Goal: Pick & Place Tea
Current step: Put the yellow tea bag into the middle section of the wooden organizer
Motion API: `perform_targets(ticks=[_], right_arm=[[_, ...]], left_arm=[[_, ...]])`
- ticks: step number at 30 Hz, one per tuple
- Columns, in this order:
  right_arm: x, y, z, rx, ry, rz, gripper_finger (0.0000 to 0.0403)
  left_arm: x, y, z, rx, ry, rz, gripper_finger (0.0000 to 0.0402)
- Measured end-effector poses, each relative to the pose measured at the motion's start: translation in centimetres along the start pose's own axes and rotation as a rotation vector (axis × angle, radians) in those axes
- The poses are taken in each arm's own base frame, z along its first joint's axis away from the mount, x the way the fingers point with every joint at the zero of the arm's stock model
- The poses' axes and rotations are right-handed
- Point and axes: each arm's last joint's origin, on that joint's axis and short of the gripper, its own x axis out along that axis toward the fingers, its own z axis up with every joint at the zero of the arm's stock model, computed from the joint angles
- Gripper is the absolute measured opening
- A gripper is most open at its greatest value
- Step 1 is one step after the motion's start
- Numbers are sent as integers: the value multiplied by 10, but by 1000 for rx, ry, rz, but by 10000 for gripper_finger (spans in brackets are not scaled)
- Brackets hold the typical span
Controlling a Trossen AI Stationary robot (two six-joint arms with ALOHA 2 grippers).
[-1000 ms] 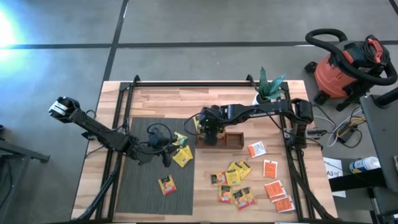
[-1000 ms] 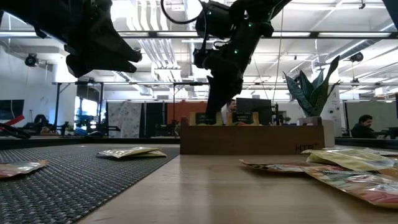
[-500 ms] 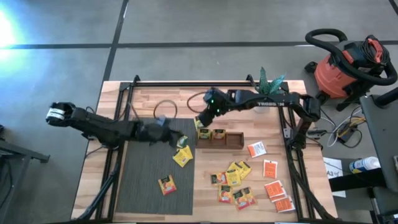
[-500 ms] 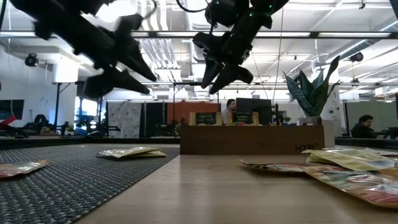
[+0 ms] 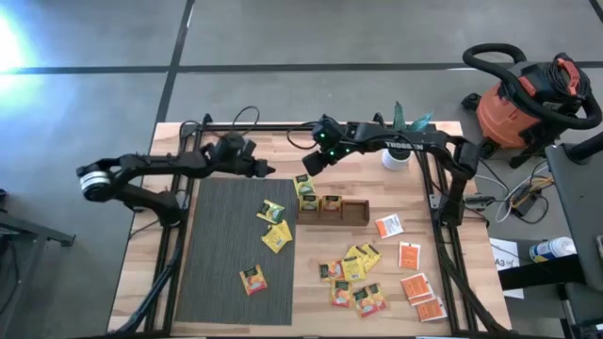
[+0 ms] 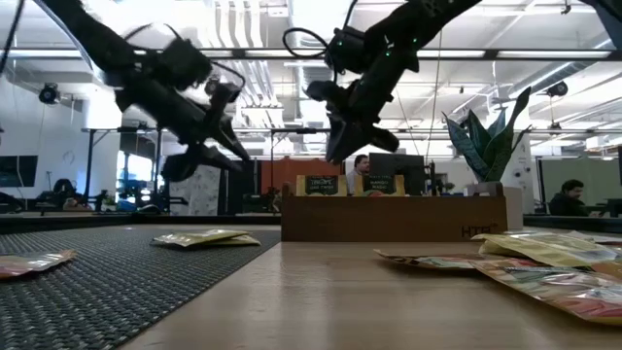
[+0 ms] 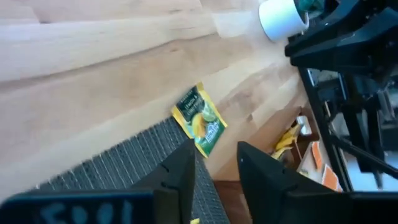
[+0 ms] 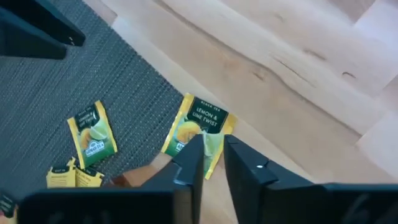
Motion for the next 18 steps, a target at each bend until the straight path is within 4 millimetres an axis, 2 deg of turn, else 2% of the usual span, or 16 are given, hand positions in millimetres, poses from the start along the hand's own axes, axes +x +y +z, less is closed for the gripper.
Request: perform_targets(ticks=[5,10,18], right_arm=[[3,1,-1,53,28,28,14],[7,0,-2,100,71,64,9],[7,-8,1,118,71,57,9]], left_arm=[[27,1,10,90,132,-74,47],[60,0,20,138,237,-108,7],[98,2,34,143,277,-47,1]])
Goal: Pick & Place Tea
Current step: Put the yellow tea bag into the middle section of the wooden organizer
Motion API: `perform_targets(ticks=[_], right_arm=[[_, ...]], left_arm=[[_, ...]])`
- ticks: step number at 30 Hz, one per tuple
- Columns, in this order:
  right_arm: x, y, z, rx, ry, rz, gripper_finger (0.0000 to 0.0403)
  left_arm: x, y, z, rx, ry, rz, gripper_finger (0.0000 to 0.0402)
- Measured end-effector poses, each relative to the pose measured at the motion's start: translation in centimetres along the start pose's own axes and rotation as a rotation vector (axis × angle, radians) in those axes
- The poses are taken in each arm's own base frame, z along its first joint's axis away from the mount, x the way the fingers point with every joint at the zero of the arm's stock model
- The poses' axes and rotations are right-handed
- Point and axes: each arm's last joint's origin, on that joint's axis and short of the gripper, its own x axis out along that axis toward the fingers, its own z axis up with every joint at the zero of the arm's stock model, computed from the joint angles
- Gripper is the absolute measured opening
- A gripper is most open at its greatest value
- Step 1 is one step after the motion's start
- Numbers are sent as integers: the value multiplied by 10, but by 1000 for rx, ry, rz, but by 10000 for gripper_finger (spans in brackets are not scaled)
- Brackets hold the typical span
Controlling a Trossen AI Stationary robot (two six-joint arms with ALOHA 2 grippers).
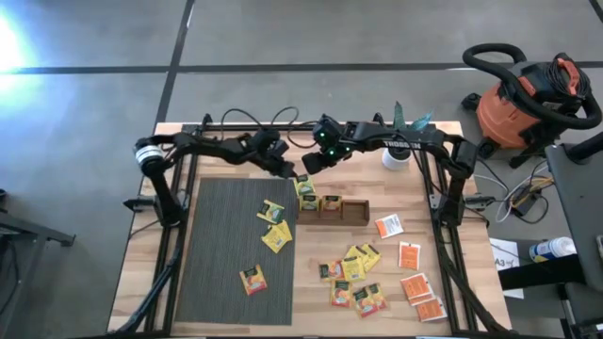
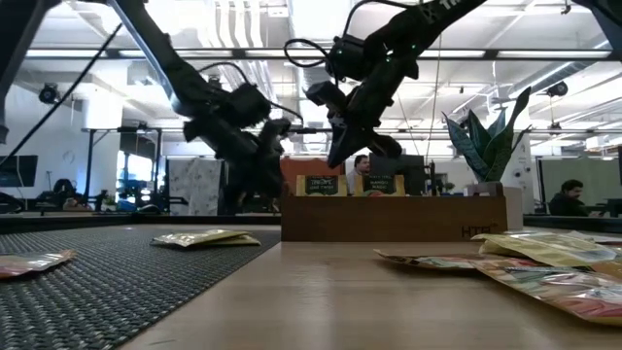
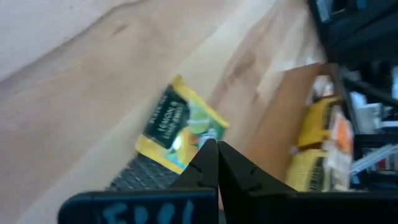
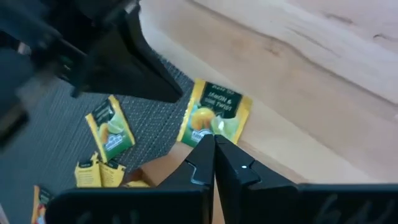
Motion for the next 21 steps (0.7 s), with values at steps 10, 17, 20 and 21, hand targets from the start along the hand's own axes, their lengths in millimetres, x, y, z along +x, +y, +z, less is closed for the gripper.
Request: perform_targets(ticks=[10,17,20,21], right_arm=[[-2,-6,4,-51,-5,-7,9],[-5,-16,12,-95,-3,4,14],[-7,-21,16,-100,11,31,29],[-7,-22,17,-99,14,38,36]], left_arm=[[24,15,4,-26,63,103,1],[28,22,1,-51,78,151,1],[29,22,0,-64,81,155,1],[29,22,0,-66,82,156,1]])
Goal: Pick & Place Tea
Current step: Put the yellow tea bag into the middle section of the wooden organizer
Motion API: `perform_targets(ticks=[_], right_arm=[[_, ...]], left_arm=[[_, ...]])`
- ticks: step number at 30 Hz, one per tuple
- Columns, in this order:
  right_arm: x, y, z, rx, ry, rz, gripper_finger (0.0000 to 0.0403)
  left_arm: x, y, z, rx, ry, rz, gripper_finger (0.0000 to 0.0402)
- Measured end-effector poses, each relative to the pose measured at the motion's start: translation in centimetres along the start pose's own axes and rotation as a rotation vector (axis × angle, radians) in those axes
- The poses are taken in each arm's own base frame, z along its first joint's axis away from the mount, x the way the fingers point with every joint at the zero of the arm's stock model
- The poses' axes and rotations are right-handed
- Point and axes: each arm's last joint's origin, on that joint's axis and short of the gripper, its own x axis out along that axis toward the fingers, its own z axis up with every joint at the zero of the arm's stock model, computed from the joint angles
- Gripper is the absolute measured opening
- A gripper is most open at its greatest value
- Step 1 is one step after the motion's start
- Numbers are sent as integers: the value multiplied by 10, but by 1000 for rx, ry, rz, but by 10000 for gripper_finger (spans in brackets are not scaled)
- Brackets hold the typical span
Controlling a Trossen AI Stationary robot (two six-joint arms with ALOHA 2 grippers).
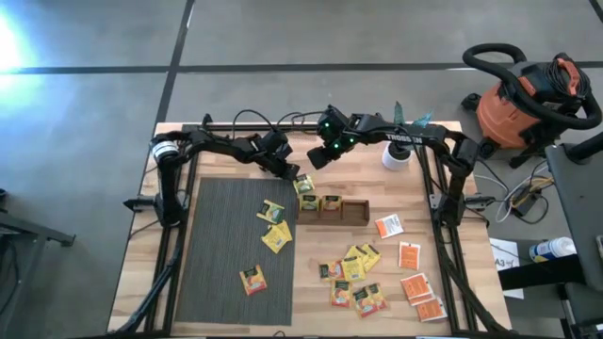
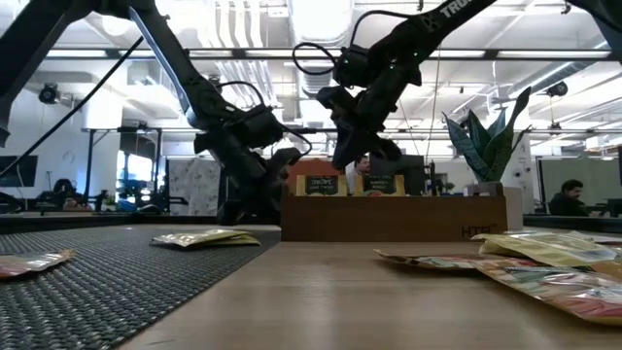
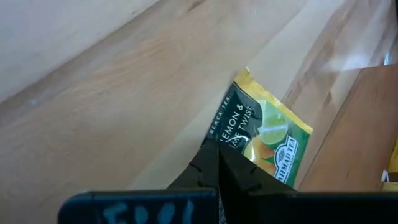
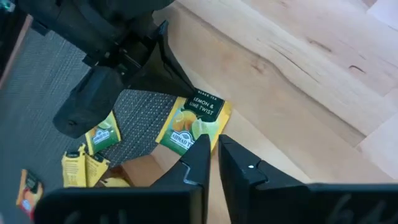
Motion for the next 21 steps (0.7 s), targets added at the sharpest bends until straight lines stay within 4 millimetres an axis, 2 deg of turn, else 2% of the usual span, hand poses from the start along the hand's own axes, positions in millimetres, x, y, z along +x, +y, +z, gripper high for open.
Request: perform_targets(ticks=[5,12,21], right_arm=[[0,-7,2,27,29,42,77],[11,-16,-13,135,111,49,129],[22,-28,-26,215,144,15,155]], left_arm=[[0,0,0,-46,-4,13,1],[0,1,5,-113,-87,39,1],[3,-3,7,-190,-139,27,0]])
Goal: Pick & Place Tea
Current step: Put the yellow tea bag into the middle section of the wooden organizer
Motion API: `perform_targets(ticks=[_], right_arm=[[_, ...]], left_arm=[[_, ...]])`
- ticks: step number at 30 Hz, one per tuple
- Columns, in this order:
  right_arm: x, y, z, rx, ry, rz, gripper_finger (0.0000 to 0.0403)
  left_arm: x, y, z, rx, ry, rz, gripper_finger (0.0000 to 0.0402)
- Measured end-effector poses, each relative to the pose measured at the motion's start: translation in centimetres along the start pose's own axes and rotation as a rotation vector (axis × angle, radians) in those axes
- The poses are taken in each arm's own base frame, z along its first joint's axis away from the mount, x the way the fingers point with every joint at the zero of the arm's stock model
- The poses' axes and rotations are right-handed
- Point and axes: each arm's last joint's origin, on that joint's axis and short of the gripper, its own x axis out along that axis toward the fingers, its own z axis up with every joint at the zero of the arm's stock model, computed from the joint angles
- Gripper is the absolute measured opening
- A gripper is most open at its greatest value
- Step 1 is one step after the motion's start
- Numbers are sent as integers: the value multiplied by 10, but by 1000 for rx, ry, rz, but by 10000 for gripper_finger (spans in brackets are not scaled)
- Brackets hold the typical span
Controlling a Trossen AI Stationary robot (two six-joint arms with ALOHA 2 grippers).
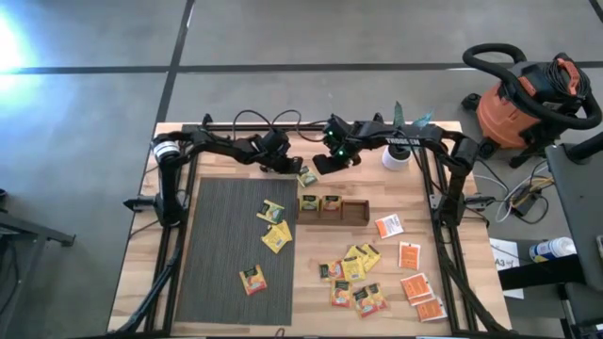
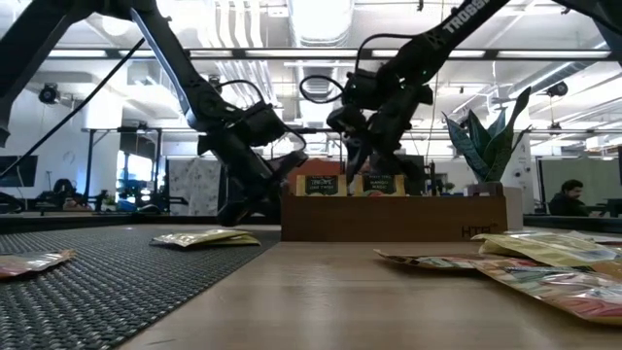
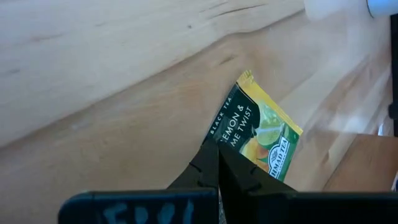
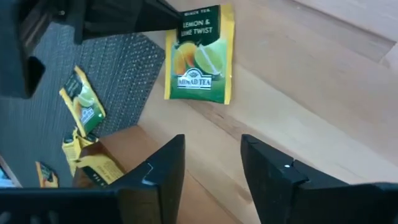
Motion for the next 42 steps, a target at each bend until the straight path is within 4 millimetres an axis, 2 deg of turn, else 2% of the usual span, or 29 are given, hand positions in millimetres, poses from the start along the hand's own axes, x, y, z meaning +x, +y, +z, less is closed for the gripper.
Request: perform_targets(ticks=[8,19,26,32,42], right_arm=[[11,-11,-6,76,-7,2,155],[32,-39,-25,164,13,-22,155],[38,-45,-28,214,-14,9,155],[38,-47,-30,214,-14,11,155],[38,-44,-28,242,-13,41,155]], left_arm=[[25,-4,-15,-21,2,-20,0],[25,-16,-13,-23,-38,-75,0],[30,-25,-19,33,-34,-86,0],[38,-20,-24,30,-16,-65,0],[39,-17,-26,26,-14,-33,0]])
